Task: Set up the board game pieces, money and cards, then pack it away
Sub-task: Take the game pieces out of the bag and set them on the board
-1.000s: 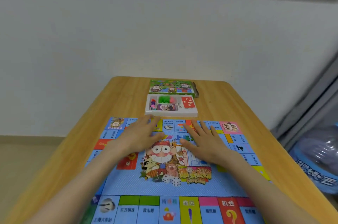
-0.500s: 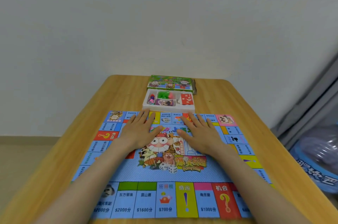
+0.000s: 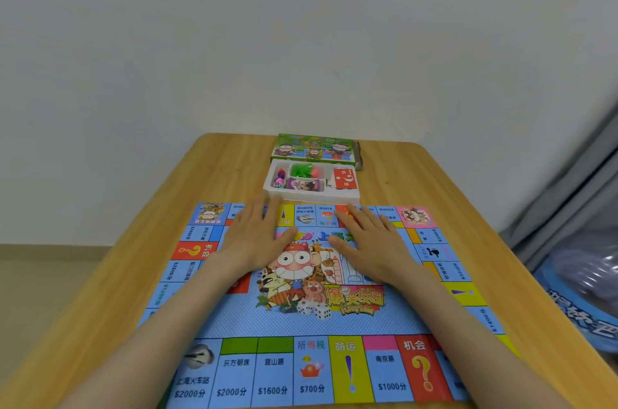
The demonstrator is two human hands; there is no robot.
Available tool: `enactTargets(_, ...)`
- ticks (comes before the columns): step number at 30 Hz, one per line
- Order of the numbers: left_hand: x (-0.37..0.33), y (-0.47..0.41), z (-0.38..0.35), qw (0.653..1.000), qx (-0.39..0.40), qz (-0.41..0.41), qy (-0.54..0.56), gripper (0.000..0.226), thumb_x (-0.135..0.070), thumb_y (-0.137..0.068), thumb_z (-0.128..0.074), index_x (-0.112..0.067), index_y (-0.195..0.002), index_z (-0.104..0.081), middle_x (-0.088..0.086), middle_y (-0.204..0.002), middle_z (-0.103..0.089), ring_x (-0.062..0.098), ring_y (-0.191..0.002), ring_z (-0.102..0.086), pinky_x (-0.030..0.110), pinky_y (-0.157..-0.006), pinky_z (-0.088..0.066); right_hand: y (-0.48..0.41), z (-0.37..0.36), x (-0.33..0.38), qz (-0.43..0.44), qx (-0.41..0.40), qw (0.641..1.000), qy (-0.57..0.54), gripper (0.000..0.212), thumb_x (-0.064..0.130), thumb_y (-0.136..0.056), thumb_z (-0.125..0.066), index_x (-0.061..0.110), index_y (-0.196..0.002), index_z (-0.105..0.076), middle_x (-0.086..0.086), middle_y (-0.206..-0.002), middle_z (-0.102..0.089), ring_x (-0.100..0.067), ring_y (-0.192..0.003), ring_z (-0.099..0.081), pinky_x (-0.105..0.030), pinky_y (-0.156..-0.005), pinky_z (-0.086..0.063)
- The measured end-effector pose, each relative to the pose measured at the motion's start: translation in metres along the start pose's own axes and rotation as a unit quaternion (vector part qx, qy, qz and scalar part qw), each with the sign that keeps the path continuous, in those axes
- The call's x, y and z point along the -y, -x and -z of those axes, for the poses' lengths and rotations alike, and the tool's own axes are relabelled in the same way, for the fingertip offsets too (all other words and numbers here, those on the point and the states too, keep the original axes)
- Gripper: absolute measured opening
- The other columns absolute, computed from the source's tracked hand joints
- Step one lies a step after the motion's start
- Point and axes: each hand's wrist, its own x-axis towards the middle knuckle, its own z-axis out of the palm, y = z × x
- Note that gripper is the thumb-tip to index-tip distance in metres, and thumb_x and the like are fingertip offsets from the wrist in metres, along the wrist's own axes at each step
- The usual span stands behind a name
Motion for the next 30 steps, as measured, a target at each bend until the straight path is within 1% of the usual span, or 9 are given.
enactTargets(4, -0.005, -0.011, 0.005, 0.999, -0.030, 0.013, -0.021, 0.078, -0.059, -0.096, -0.028, -0.023, -0.151, 0.014, 0.003, -0.159, 0.018, 0.025, -0.146, -0.004, 0.043, -0.114, -0.013, -0.007, 0.002, 0.002, -0.028, -0.068, 0.997, 0.011, 0.075, 0.067, -0.091, -0.024, 0.029, -0.150, 0.001, 0.000, -0.157, -0.005, -0.021, -0.140, -0.018, -0.040, -0.108, -0.022)
enactTargets(8, -0.005, -0.013, -0.005, 0.998, -0.051, 0.016, -0.021, 0.073, -0.059, -0.097, -0.023, -0.021, -0.153, 0.004, -0.001, -0.161, 0.009, 0.020, -0.147, 0.002, 0.041, -0.117, -0.004, -0.015, 0.001, 0.007, -0.047, -0.066, 0.995, 0.053, 0.094, 0.074, -0.068, 0.013, 0.030, -0.150, 0.006, 0.005, -0.159, 0.002, -0.021, -0.140, -0.019, -0.042, -0.106, -0.026)
enactTargets(12, -0.003, -0.012, -0.007, 0.998, -0.064, -0.004, -0.001, 0.070, -0.055, -0.098, -0.025, -0.020, -0.153, 0.001, -0.001, -0.161, 0.005, 0.018, -0.147, 0.006, 0.038, -0.118, 0.001, -0.019, 0.003, 0.006, -0.055, -0.072, 0.995, 0.037, 0.069, 0.064, -0.093, -0.013, 0.025, -0.151, -0.010, 0.005, -0.159, -0.006, -0.021, -0.140, -0.018, -0.044, -0.109, -0.022)
enactTargets(18, -0.002, -0.011, -0.008, 0.997, -0.061, -0.018, 0.043, 0.068, -0.051, -0.099, -0.029, -0.019, -0.153, -0.002, -0.001, -0.161, 0.004, 0.017, -0.147, 0.007, 0.036, -0.118, -0.004, -0.034, 0.014, 0.013, -0.058, -0.138, 0.988, 0.031, 0.046, 0.042, -0.099, -0.032, 0.017, -0.137, -0.036, -0.004, -0.145, -0.035, -0.024, -0.129, -0.032, -0.036, -0.102, -0.026)
enactTargets(20, -0.002, -0.010, -0.008, 0.997, -0.062, -0.017, 0.048, 0.068, -0.050, -0.099, -0.029, -0.019, -0.153, -0.001, -0.001, -0.161, 0.005, 0.017, -0.147, 0.008, 0.036, -0.118, -0.005, -0.049, 0.024, 0.016, -0.028, -0.150, 0.988, -0.001, 0.044, 0.035, -0.099, -0.034, 0.018, -0.140, -0.035, -0.004, -0.148, -0.032, -0.023, -0.134, -0.027, -0.035, -0.106, -0.023)
enactTargets(23, -0.001, -0.012, -0.008, 0.996, -0.067, -0.019, 0.050, 0.068, -0.051, -0.099, -0.029, -0.020, -0.153, -0.001, -0.001, -0.161, 0.006, 0.017, -0.147, 0.008, 0.035, -0.118, -0.005, -0.082, 0.035, 0.022, 0.019, -0.095, 0.992, -0.078, 0.046, 0.031, -0.101, -0.032, 0.020, -0.145, -0.031, -0.007, -0.152, -0.029, -0.026, -0.140, -0.022, -0.037, -0.112, -0.019)
enactTargets(27, -0.002, -0.012, -0.007, 0.997, -0.061, -0.020, 0.047, 0.068, -0.050, -0.100, -0.028, -0.020, -0.153, 0.000, -0.001, -0.161, 0.007, 0.017, -0.147, 0.008, 0.035, -0.118, -0.004, -0.115, 0.038, 0.034, -0.008, -0.015, 0.991, -0.136, 0.046, 0.024, -0.102, -0.028, 0.010, -0.145, -0.032, -0.018, -0.140, -0.046, -0.032, -0.131, -0.038, -0.040, -0.113, -0.020)
enactTargets(28, -0.001, -0.011, -0.007, 0.997, -0.062, -0.021, 0.044, 0.068, -0.050, -0.100, -0.028, -0.020, -0.153, 0.001, -0.001, -0.161, 0.008, 0.017, -0.147, 0.009, 0.034, -0.118, -0.004, -0.120, 0.038, 0.037, -0.020, 0.002, 0.991, -0.134, 0.043, 0.023, -0.101, -0.028, 0.008, -0.139, -0.041, -0.017, -0.137, -0.049, -0.030, -0.129, -0.040, -0.039, -0.114, -0.015)
enactTargets(30, -0.001, -0.011, -0.007, 0.997, -0.062, -0.021, 0.041, 0.067, -0.050, -0.100, -0.027, -0.019, -0.153, 0.001, -0.001, -0.161, 0.008, 0.017, -0.147, 0.010, 0.034, -0.117, -0.003, -0.127, 0.036, 0.041, -0.044, 0.014, 0.991, -0.124, 0.033, 0.024, -0.100, -0.030, 0.010, -0.099, -0.060, -0.015, -0.115, -0.058, -0.027, -0.111, -0.048, -0.039, -0.110, -0.019)
